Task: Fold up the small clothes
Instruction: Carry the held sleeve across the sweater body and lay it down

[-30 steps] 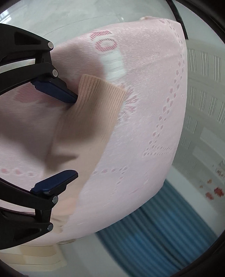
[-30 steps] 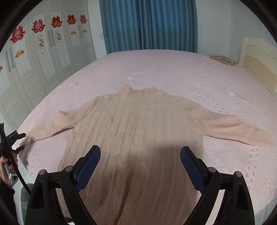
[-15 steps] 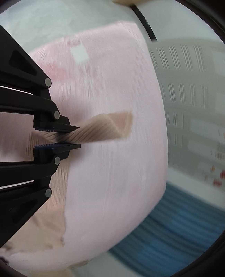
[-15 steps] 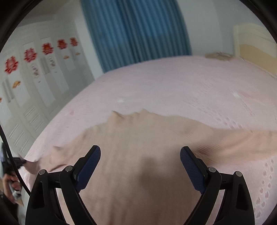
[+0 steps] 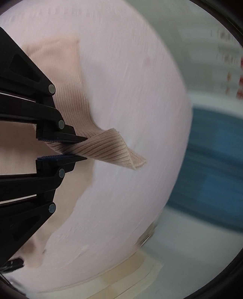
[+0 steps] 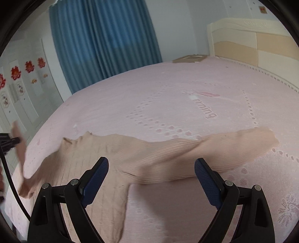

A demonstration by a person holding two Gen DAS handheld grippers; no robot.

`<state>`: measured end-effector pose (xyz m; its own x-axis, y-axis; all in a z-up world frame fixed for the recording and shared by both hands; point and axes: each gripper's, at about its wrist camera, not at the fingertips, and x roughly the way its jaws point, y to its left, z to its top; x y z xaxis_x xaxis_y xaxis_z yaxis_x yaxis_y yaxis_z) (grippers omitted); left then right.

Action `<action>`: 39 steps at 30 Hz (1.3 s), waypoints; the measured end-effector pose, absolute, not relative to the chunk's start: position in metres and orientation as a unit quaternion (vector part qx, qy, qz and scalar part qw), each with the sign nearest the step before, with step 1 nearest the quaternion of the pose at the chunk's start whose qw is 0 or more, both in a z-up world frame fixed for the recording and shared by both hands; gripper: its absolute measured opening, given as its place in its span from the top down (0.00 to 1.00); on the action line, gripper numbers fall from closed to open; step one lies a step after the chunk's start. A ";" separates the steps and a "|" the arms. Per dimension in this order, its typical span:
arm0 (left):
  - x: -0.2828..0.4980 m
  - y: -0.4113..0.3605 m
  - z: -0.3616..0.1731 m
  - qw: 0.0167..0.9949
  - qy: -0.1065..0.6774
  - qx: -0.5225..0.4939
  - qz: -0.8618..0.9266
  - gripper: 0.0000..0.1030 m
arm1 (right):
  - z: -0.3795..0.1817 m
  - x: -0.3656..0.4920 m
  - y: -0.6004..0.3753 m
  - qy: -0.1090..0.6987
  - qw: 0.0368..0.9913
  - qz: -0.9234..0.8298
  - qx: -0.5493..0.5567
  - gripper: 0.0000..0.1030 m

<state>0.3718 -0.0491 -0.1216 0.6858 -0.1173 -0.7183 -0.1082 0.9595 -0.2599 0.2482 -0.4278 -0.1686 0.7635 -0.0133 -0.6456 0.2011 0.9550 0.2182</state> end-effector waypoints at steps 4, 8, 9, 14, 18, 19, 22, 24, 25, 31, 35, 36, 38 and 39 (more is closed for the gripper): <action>0.380 -0.136 -0.155 0.895 0.428 -0.105 -0.074 0.90 | -0.168 0.242 -0.444 0.340 0.925 -0.063 0.156 0.11; 0.381 -0.185 -0.194 0.871 0.468 -0.082 -0.125 0.90 | -0.165 0.239 -0.454 0.334 0.924 -0.065 0.175 0.11; 0.378 -0.194 -0.199 0.866 0.475 -0.084 -0.133 0.90 | -0.166 0.240 -0.456 0.334 0.923 -0.065 0.180 0.11; 0.360 -0.201 -0.222 0.821 0.534 -0.092 -0.182 0.76 | -0.168 0.245 -0.449 0.348 0.919 -0.047 0.180 0.11; 0.363 -0.169 -0.218 0.825 0.527 -0.106 -0.174 0.69 | -0.170 0.250 -0.438 0.351 0.921 -0.040 0.163 0.11; 0.359 -0.156 -0.213 0.831 0.518 -0.111 -0.169 0.58 | -0.172 0.251 -0.435 0.353 0.921 -0.037 0.160 0.11; 0.341 -0.114 -0.203 0.854 0.482 -0.121 -0.153 0.25 | -0.177 0.256 -0.427 0.363 0.918 -0.023 0.159 0.11; 0.330 -0.085 -0.197 0.873 0.458 -0.109 -0.125 0.25 | -0.181 0.260 -0.420 0.371 0.914 -0.013 0.161 0.11; 0.329 -0.072 -0.198 0.879 0.452 -0.104 -0.109 0.25 | -0.184 0.262 -0.418 0.376 0.913 -0.008 0.161 0.11; 0.304 0.032 -0.204 0.891 0.439 -0.114 -0.010 0.27 | -0.200 0.273 -0.402 0.401 0.901 0.005 0.163 0.15; 0.302 0.068 -0.218 0.887 0.432 -0.161 -0.005 0.34 | -0.211 0.281 -0.387 0.427 0.893 0.015 0.145 0.37; 0.305 0.071 -0.222 0.886 0.433 -0.167 -0.003 0.34 | -0.215 0.283 -0.384 0.432 0.891 0.015 0.142 0.42; 0.317 0.066 -0.234 0.883 0.439 -0.168 0.003 0.40 | -0.221 0.287 -0.377 0.438 0.887 0.018 0.141 0.44; 0.324 0.065 -0.240 0.879 0.445 -0.168 0.009 0.43 | -0.224 0.289 -0.373 0.439 0.887 0.021 0.139 0.45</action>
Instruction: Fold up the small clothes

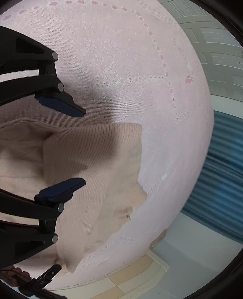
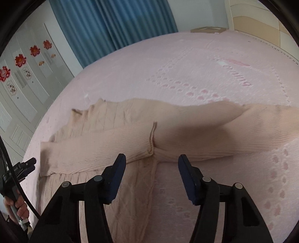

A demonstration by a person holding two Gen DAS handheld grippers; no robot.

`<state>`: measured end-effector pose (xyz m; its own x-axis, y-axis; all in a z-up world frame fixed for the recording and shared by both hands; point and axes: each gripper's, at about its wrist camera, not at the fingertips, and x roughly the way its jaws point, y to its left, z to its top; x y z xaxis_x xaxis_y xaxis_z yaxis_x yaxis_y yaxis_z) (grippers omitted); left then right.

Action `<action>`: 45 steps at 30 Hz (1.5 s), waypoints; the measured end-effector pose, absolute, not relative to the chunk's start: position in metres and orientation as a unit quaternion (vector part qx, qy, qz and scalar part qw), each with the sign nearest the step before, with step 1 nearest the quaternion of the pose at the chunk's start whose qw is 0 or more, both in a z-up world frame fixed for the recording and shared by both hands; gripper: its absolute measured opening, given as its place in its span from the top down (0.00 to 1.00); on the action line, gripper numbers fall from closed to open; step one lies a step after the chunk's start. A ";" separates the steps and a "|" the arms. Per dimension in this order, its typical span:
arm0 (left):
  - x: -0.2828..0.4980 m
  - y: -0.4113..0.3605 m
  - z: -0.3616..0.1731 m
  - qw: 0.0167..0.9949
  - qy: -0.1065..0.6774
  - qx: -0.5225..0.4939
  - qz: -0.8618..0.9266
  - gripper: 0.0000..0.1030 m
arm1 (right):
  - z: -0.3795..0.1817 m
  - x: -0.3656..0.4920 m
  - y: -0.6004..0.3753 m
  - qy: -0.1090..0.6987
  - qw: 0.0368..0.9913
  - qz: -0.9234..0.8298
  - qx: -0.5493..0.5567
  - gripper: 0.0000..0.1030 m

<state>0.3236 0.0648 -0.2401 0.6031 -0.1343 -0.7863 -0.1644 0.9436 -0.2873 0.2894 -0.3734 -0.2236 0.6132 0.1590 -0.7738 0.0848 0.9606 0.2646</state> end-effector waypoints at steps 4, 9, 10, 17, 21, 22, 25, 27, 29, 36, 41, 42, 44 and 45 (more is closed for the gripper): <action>0.335 0.069 -0.265 0.876 0.446 -0.183 0.015 0.73 | -0.231 0.294 -0.360 0.435 0.894 0.017 0.111 0.46; 0.325 0.083 -0.243 0.906 0.367 -0.213 0.003 0.86 | -0.240 0.304 -0.346 0.437 0.895 0.023 0.091 0.58; 0.327 0.082 -0.240 0.911 0.362 -0.198 0.007 0.87 | -0.241 0.304 -0.344 0.432 0.897 0.024 0.090 0.58; 0.341 0.068 -0.254 0.896 0.411 -0.166 0.026 0.80 | -0.247 0.307 -0.338 0.441 0.896 0.009 0.062 0.59; 0.343 0.067 -0.258 0.890 0.424 -0.166 0.027 0.70 | -0.242 0.302 -0.342 0.439 0.896 0.001 0.069 0.59; 0.345 0.066 -0.260 0.888 0.429 -0.162 0.027 0.69 | -0.240 0.299 -0.347 0.440 0.895 -0.002 0.076 0.59; 0.344 0.063 -0.261 0.888 0.432 -0.158 0.021 0.54 | -0.226 0.290 -0.369 0.433 0.897 -0.032 0.088 0.59; 0.343 0.062 -0.262 0.889 0.430 -0.159 0.015 0.50 | -0.207 0.280 -0.402 0.420 0.897 -0.061 0.122 0.59; 0.343 0.059 -0.263 0.889 0.431 -0.154 0.015 0.47 | -0.196 0.270 -0.435 0.413 0.893 -0.076 0.160 0.55; 0.343 0.043 -0.265 0.894 0.433 -0.115 0.013 0.34 | -0.189 0.231 -0.541 0.402 0.890 -0.172 0.133 0.40; 0.342 0.042 -0.266 0.895 0.431 -0.114 0.013 0.30 | -0.212 0.225 -0.598 0.410 0.874 -0.178 0.191 0.40; 0.341 0.042 -0.266 0.895 0.431 -0.114 0.014 0.30 | -0.218 0.228 -0.606 0.413 0.872 -0.175 0.198 0.40; 0.341 0.043 -0.267 0.896 0.430 -0.115 0.015 0.29 | -0.229 0.235 -0.618 0.421 0.865 -0.177 0.207 0.40; 0.340 0.043 -0.267 0.896 0.429 -0.115 0.015 0.29 | -0.233 0.239 -0.625 0.425 0.861 -0.178 0.215 0.40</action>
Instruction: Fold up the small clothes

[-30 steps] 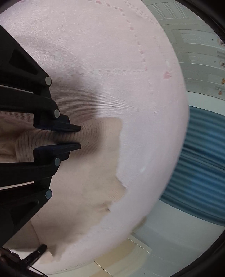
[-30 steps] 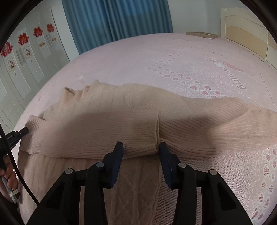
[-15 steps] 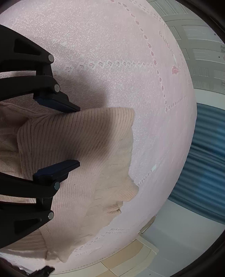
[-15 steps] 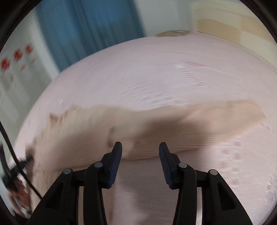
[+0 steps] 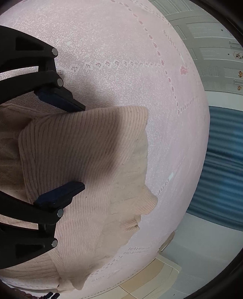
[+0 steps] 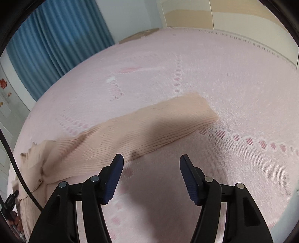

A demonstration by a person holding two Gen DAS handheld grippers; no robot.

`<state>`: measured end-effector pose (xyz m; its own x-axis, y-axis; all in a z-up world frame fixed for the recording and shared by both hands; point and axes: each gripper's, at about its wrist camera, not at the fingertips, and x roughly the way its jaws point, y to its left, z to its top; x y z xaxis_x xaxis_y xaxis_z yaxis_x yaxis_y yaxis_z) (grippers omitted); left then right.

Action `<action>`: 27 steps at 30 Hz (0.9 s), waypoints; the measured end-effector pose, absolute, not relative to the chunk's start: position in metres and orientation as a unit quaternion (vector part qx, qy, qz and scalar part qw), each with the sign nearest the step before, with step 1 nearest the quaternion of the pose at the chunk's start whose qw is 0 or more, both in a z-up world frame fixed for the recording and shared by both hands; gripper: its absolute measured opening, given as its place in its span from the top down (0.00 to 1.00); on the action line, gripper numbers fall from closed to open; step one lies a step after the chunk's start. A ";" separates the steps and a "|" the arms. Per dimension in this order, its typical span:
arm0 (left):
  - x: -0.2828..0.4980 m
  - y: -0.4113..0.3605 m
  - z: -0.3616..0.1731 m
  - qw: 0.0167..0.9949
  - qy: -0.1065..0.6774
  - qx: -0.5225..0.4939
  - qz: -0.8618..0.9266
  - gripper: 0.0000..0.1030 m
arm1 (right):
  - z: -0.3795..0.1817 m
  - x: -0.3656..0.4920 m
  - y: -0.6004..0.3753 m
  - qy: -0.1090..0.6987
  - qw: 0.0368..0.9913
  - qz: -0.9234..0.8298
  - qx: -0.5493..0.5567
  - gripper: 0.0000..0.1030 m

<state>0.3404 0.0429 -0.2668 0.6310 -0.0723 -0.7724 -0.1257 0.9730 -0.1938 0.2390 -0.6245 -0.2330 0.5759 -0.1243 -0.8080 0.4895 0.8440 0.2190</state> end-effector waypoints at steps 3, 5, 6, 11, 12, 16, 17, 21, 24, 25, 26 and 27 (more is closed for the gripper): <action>0.340 0.044 -0.267 0.896 0.429 -0.118 0.013 0.28 | -0.241 0.251 -0.636 0.421 0.862 -0.173 0.224 0.40; 0.340 0.045 -0.268 0.895 0.429 -0.121 0.012 0.28 | -0.245 0.262 -0.639 0.434 0.857 -0.180 0.213 0.40; 0.340 0.045 -0.268 0.895 0.429 -0.121 0.012 0.28 | -0.247 0.267 -0.639 0.438 0.856 -0.182 0.206 0.40; 0.341 0.043 -0.269 0.895 0.430 -0.115 0.012 0.25 | -0.249 0.271 -0.652 0.422 0.854 -0.186 0.241 0.40; 0.341 0.042 -0.269 0.895 0.430 -0.115 0.011 0.25 | -0.249 0.270 -0.657 0.417 0.853 -0.187 0.252 0.41; 0.341 0.042 -0.269 0.895 0.430 -0.116 0.011 0.25 | -0.250 0.281 -0.665 0.415 0.855 -0.211 0.229 0.47; 0.341 0.042 -0.269 0.895 0.430 -0.116 0.012 0.25 | -0.250 0.283 -0.665 0.416 0.854 -0.217 0.224 0.48; 0.341 0.042 -0.269 0.895 0.430 -0.115 0.014 0.24 | -0.243 0.294 -0.663 0.426 0.854 -0.236 0.183 0.94; 0.341 0.044 -0.268 0.895 0.430 -0.122 0.017 0.24 | -0.222 0.289 -0.656 0.406 0.868 -0.238 0.159 0.94; 0.340 0.045 -0.268 0.894 0.429 -0.126 0.018 0.24 | -0.211 0.288 -0.650 0.398 0.873 -0.239 0.146 0.94; 0.340 0.048 -0.267 0.894 0.428 -0.133 0.020 0.24 | -0.200 0.285 -0.642 0.389 0.879 -0.238 0.135 0.94; 0.339 0.051 -0.266 0.893 0.427 -0.143 0.023 0.24 | -0.185 0.284 -0.633 0.378 0.887 -0.234 0.126 0.94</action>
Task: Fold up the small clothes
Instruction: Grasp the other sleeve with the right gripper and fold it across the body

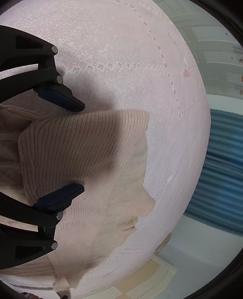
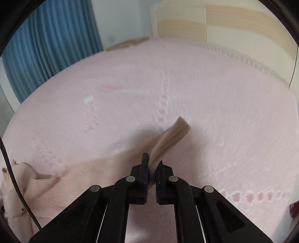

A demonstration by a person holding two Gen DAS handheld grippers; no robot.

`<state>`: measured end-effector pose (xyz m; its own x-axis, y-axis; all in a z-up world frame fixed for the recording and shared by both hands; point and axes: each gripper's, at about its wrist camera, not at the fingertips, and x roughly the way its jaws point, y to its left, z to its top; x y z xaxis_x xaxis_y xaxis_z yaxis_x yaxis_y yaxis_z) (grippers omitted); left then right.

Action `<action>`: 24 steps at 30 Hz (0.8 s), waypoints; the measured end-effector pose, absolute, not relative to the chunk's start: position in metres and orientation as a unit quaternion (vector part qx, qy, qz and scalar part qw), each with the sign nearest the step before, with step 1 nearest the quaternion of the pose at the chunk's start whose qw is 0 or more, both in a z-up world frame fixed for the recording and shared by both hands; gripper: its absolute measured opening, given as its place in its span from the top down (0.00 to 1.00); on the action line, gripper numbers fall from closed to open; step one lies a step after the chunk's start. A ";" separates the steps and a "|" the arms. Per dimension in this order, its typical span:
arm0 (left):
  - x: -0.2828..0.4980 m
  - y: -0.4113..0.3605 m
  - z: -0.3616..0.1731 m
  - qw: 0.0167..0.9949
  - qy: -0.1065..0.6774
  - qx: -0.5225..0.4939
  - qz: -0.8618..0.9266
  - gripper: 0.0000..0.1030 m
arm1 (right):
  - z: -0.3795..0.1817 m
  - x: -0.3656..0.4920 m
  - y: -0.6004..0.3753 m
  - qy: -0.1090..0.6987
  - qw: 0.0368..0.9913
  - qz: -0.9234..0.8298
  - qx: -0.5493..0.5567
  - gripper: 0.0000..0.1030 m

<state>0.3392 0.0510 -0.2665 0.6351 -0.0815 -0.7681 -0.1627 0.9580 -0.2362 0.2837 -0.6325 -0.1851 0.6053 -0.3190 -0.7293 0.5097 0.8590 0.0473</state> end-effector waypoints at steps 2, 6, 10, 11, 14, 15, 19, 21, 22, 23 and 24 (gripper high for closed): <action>0.338 0.059 -0.265 0.890 0.424 -0.166 0.025 0.24 | -0.160 0.280 -0.616 0.360 0.898 -0.226 0.111 0.94; 0.334 0.079 -0.261 0.879 0.418 -0.230 0.022 0.24 | -0.112 0.286 -0.571 0.336 0.916 -0.206 0.074 0.94; 0.328 0.095 -0.255 0.866 0.412 -0.284 0.000 0.24 | -0.074 0.297 -0.510 0.318 0.930 -0.181 0.018 0.94; 0.325 0.097 -0.250 0.870 0.408 -0.278 0.003 0.24 | -0.066 0.302 -0.492 0.315 0.933 -0.172 0.007 0.95; 0.314 0.104 -0.238 0.884 0.389 -0.257 0.014 0.24 | -0.050 0.318 -0.438 0.309 0.941 -0.135 -0.007 0.95; 0.311 0.109 -0.235 0.887 0.383 -0.257 0.014 0.24 | -0.045 0.323 -0.418 0.307 0.944 -0.121 -0.010 0.95; 0.299 0.135 -0.231 0.885 0.366 -0.288 0.013 0.23 | -0.034 0.338 -0.328 0.306 0.950 -0.050 -0.035 0.95; 0.297 0.146 -0.233 0.881 0.367 -0.298 0.013 0.23 | -0.036 0.345 -0.278 0.307 0.950 -0.011 -0.049 0.95; 0.297 0.150 -0.235 0.879 0.373 -0.298 0.012 0.23 | -0.038 0.348 -0.252 0.310 0.949 0.010 -0.055 0.95; 0.297 0.153 -0.235 0.878 0.376 -0.295 0.011 0.23 | -0.044 0.351 -0.222 0.313 0.947 0.033 -0.064 0.95; 0.296 0.156 -0.235 0.879 0.378 -0.291 0.011 0.23 | -0.047 0.352 -0.205 0.315 0.946 0.046 -0.068 0.95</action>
<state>0.2959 0.1563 -0.2352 0.7146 -0.2001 -0.6703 -0.2400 0.8299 -0.5036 0.3518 -0.2050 -0.0470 0.7980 0.0439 -0.6011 -0.1289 0.9867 -0.0991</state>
